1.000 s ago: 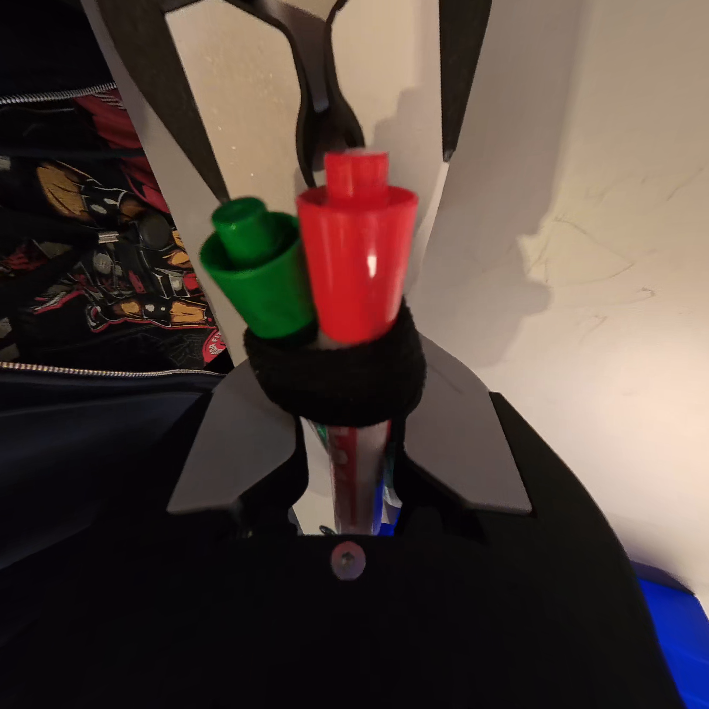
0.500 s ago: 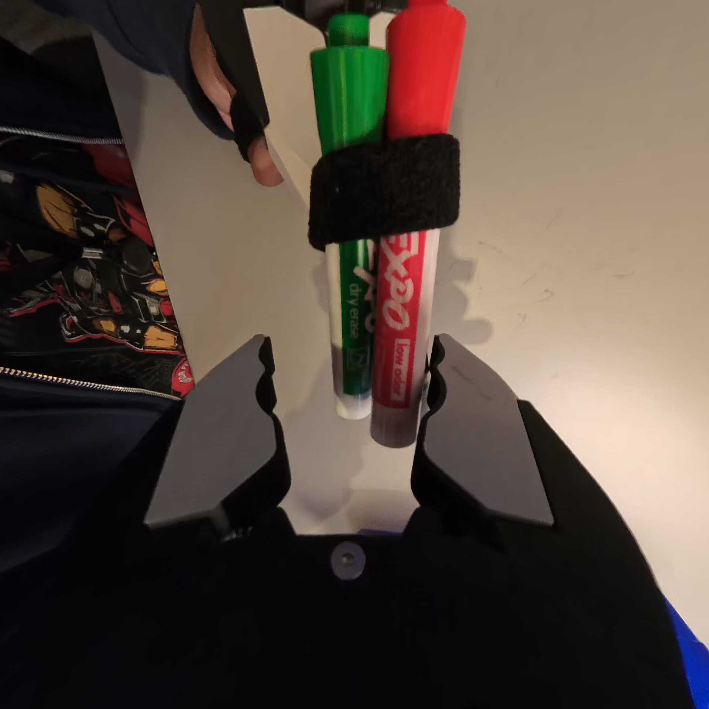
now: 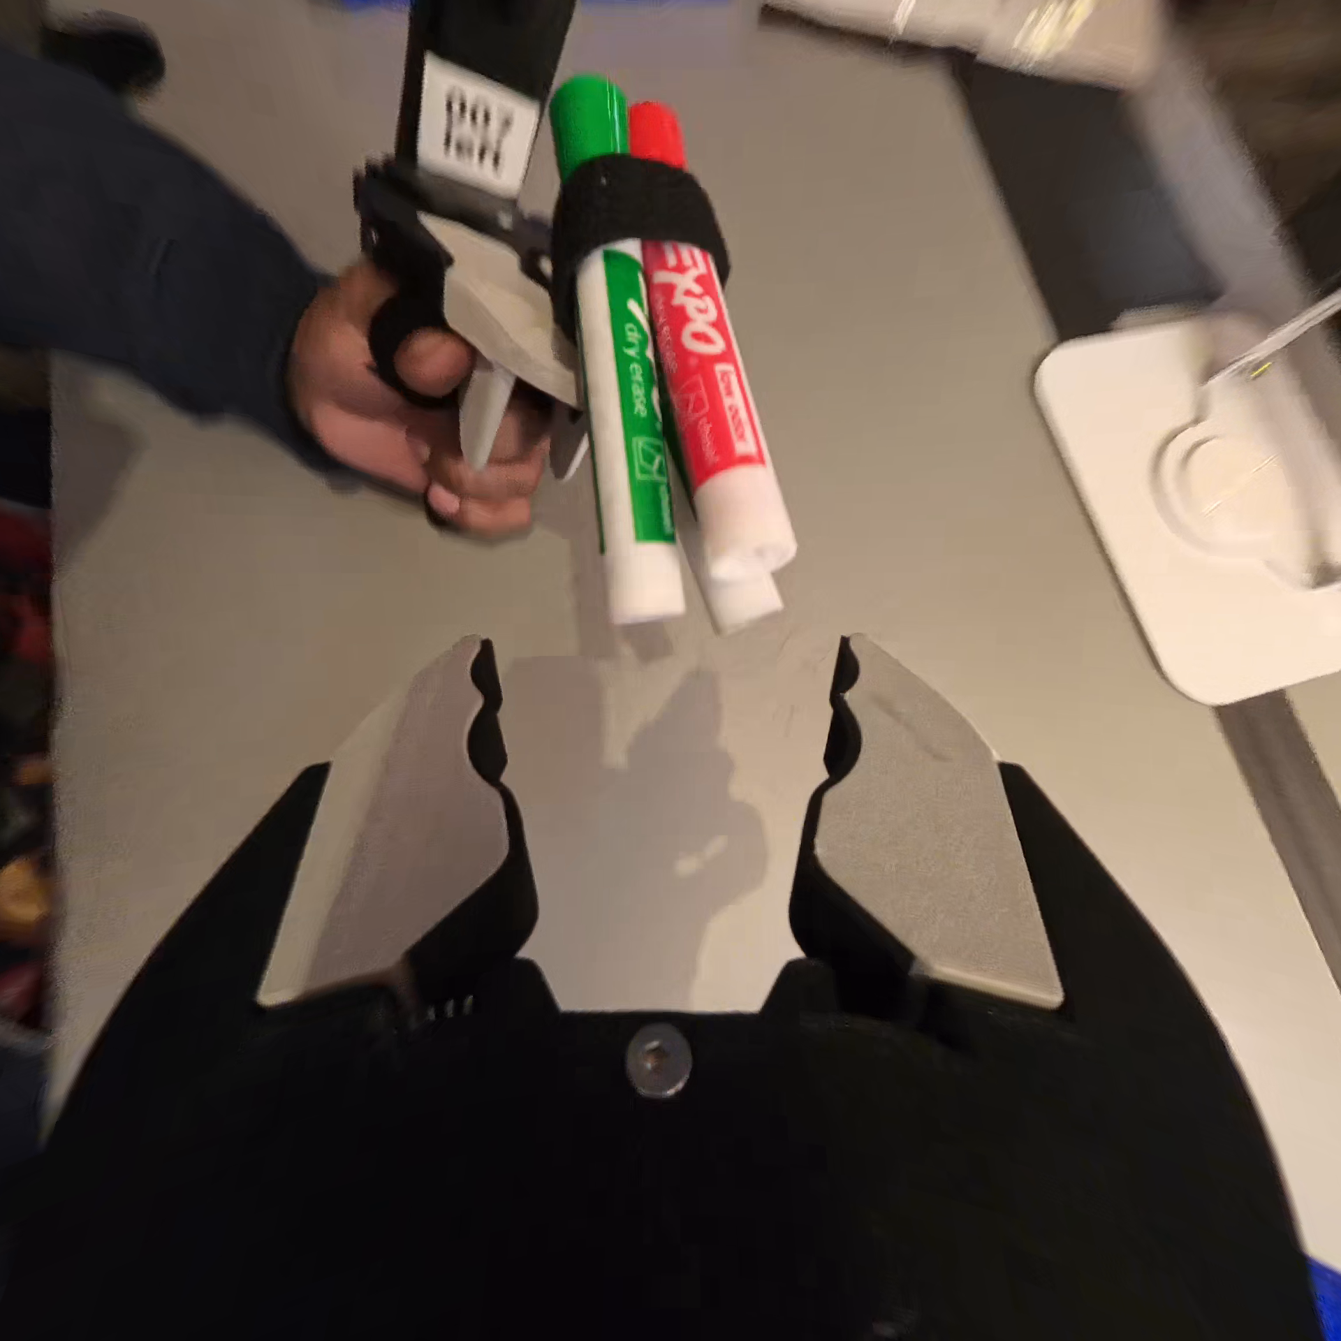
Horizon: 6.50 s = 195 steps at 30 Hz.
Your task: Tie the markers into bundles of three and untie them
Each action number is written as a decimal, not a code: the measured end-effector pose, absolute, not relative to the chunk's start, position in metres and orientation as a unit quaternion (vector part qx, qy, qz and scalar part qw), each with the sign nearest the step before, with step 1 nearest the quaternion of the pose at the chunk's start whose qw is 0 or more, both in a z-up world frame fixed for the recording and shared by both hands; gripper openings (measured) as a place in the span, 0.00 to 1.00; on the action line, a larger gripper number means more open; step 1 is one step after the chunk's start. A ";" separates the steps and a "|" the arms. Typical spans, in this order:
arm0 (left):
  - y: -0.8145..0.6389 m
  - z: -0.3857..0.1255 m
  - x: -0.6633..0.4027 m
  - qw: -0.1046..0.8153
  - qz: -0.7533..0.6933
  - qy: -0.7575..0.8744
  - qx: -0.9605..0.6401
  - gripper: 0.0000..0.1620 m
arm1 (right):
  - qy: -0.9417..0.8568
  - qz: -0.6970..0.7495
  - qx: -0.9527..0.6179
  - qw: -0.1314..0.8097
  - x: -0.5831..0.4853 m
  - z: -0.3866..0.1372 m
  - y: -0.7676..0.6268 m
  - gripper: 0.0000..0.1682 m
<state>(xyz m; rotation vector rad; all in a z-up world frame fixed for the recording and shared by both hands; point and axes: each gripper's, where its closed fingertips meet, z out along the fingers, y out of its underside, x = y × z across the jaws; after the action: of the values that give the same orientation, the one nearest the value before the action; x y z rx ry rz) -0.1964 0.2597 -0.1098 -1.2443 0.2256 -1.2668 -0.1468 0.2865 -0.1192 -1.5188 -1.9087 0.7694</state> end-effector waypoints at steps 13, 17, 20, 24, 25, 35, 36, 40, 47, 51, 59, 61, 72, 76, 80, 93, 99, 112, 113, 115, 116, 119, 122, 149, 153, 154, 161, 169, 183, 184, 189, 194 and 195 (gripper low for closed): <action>0.288 -0.105 -0.205 0.670 -0.536 0.081 -0.507 0.02 | -0.491 0.354 -0.439 0.664 -0.151 -0.116 0.311 0.21; 0.306 -0.105 -0.200 0.671 -0.539 0.099 -0.500 0.02 | -0.471 0.360 -0.439 0.676 -0.157 -0.111 0.320 0.26; 0.316 -0.106 -0.195 0.666 -0.538 0.109 -0.506 0.02 | -0.453 0.358 -0.459 0.675 -0.161 -0.111 0.338 0.31; 0.315 -0.108 -0.189 0.663 -0.532 0.125 -0.511 0.02 | -0.435 0.371 -0.477 0.668 -0.160 -0.112 0.353 0.31; 0.315 -0.109 -0.187 0.660 -0.531 0.130 -0.516 0.02 | -0.436 0.380 -0.480 0.659 -0.161 -0.114 0.353 0.31; 0.312 -0.115 -0.175 0.646 -0.515 0.159 -0.540 0.02 | -0.435 0.366 -0.471 0.675 -0.156 -0.109 0.352 0.29; 0.313 -0.116 -0.174 0.644 -0.510 0.163 -0.546 0.02 | -0.435 0.362 -0.468 0.678 -0.155 -0.108 0.352 0.29; 0.313 -0.122 -0.168 0.631 -0.493 0.179 -0.571 0.02 | -0.440 0.357 -0.458 0.685 -0.152 -0.107 0.352 0.29; 0.313 -0.130 -0.167 0.625 -0.439 0.219 -0.607 0.02 | -0.460 0.349 -0.445 0.684 -0.154 -0.111 0.345 0.29; 0.312 -0.128 -0.170 0.626 -0.451 0.215 -0.599 0.02 | -0.464 0.349 -0.442 0.683 -0.156 -0.112 0.343 0.28; 0.311 -0.126 -0.172 0.624 -0.468 0.212 -0.589 0.02 | -0.474 0.356 -0.435 0.678 -0.159 -0.112 0.339 0.29; 0.311 -0.125 -0.174 0.626 -0.471 0.207 -0.586 0.02 | -0.474 0.359 -0.434 0.676 -0.159 -0.112 0.338 0.29; 0.308 -0.115 -0.192 0.651 -0.503 0.169 -0.542 0.02 | -0.431 0.423 -0.513 0.610 -0.156 -0.125 0.358 0.32; 0.307 -0.115 -0.190 0.649 -0.503 0.176 -0.543 0.02 | -0.449 0.442 -0.533 0.565 -0.164 -0.138 0.354 0.32; 0.307 -0.118 -0.184 0.643 -0.492 0.190 -0.555 0.02 | -0.458 0.428 -0.509 0.590 -0.163 -0.132 0.348 0.33; 0.310 -0.123 -0.178 0.631 -0.480 0.199 -0.576 0.02 | -0.471 0.403 -0.471 0.628 -0.161 -0.122 0.337 0.33; 0.307 -0.122 -0.177 0.635 -0.476 0.206 -0.573 0.02 | -0.475 0.405 -0.460 0.631 -0.161 -0.121 0.333 0.33; 0.299 -0.116 -0.179 0.644 -0.496 0.215 -0.541 0.02 | -0.435 0.447 -0.477 0.619 -0.156 -0.115 0.347 0.43; 0.299 -0.116 -0.177 0.642 -0.497 0.219 -0.541 0.02 | -0.433 0.450 -0.475 0.620 -0.156 -0.114 0.347 0.45; 0.298 -0.116 -0.176 0.640 -0.498 0.223 -0.541 0.02 | -0.437 0.451 -0.468 0.622 -0.156 -0.113 0.345 0.46; 0.298 -0.116 -0.176 0.640 -0.498 0.223 -0.541 0.02 | -0.444 0.451 -0.466 0.619 -0.158 -0.114 0.342 0.46; 0.299 -0.117 -0.176 0.637 -0.499 0.221 -0.544 0.02 | -0.465 0.438 -0.454 0.621 -0.162 -0.116 0.332 0.45; 0.300 -0.118 -0.175 0.636 -0.499 0.221 -0.546 0.02 | -0.469 0.428 -0.444 0.632 -0.161 -0.114 0.328 0.46; 0.303 -0.123 -0.171 0.620 -0.489 0.226 -0.571 0.02 | -0.481 0.440 -0.430 0.624 -0.163 -0.114 0.319 0.45; 0.303 -0.122 -0.172 0.621 -0.492 0.221 -0.568 0.02 | -0.483 0.441 -0.430 0.623 -0.163 -0.114 0.319 0.44; 0.303 -0.122 -0.174 0.623 -0.496 0.219 -0.564 0.02 | -0.484 0.440 -0.430 0.622 -0.163 -0.115 0.319 0.44; 0.298 -0.116 -0.178 0.638 -0.505 0.216 -0.539 0.02 | -0.472 0.461 -0.443 0.607 -0.163 -0.114 0.320 0.44; 0.290 -0.108 -0.185 0.653 -0.521 0.215 -0.506 0.02 | -0.427 0.630 -0.511 0.401 -0.170 -0.120 0.310 0.41; 0.271 -0.119 -0.156 0.602 -0.519 0.316 -0.518 0.02 | -0.465 0.703 -0.466 0.269 -0.177 -0.115 0.281 0.22; 0.271 -0.120 -0.155 0.596 -0.517 0.320 -0.524 0.02 | -0.467 0.702 -0.465 0.272 -0.177 -0.115 0.281 0.20; 0.275 -0.125 -0.154 0.578 -0.514 0.319 -0.547 0.02 | -0.482 0.693 -0.457 0.279 -0.175 -0.118 0.279 0.12; 0.277 -0.128 -0.155 0.573 -0.509 0.316 -0.560 0.02 | -0.479 0.687 -0.467 0.284 -0.177 -0.120 0.280 0.12; 0.277 -0.128 -0.155 0.572 -0.507 0.317 -0.561 0.02 | -0.482 0.685 -0.467 0.284 -0.177 -0.120 0.280 0.12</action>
<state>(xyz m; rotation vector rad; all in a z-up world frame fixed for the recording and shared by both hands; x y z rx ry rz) -0.1551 0.2769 -0.1280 -1.3147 0.7436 -1.1899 -0.1767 0.2795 -0.1198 -1.2483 -1.2885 1.8331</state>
